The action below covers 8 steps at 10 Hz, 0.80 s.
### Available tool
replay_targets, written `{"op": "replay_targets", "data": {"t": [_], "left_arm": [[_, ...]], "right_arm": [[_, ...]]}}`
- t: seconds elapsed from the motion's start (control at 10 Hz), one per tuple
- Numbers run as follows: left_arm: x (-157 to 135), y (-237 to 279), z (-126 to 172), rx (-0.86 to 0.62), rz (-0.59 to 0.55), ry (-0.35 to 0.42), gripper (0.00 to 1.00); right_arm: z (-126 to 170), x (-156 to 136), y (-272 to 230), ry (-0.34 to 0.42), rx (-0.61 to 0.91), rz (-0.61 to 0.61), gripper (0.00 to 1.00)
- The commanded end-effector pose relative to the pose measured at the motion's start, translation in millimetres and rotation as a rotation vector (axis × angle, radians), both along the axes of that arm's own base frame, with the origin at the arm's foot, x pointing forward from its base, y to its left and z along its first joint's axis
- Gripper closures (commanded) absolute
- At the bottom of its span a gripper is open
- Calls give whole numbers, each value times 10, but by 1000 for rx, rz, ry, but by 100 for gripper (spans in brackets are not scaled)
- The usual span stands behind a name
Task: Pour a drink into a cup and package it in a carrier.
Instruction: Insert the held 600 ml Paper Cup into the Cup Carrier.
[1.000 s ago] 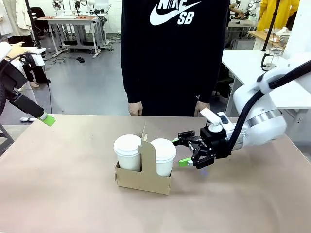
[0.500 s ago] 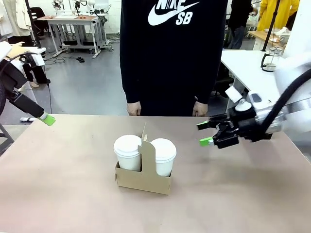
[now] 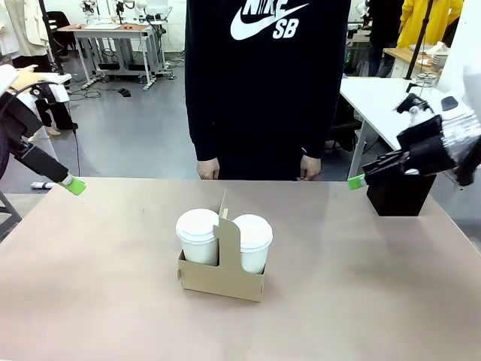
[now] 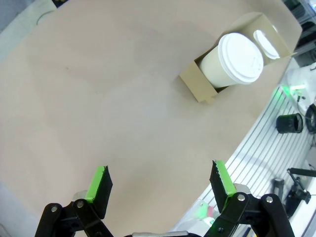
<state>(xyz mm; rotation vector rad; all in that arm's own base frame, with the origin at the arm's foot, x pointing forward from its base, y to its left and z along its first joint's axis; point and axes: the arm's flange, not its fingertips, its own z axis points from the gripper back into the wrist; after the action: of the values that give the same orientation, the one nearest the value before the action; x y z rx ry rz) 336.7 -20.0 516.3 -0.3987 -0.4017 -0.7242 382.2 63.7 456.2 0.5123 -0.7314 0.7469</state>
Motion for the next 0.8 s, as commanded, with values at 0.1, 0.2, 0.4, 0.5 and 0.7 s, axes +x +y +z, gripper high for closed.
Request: {"op": "replay_targets", "data": {"t": [0.1,0.2,0.4,0.5,0.7], "left_arm": [[-9,-1,6,-8,-2,2,0],[-9,-1,6,-8,-2,2,0],[-9,-1,6,-8,-2,2,0],[-9,-1,6,-8,-2,2,0],[-9,-1,6,-8,-2,2,0]], "right_arm": [[-203,-663,-324,30,-7,-35,0],[-229,-689,-405,15,13,-40,0],[-286,-712,-507,-2,-21,-94,0],[61,-25,-427,21,1,-69,0],[61,-25,-427,21,1,-69,0]]}}
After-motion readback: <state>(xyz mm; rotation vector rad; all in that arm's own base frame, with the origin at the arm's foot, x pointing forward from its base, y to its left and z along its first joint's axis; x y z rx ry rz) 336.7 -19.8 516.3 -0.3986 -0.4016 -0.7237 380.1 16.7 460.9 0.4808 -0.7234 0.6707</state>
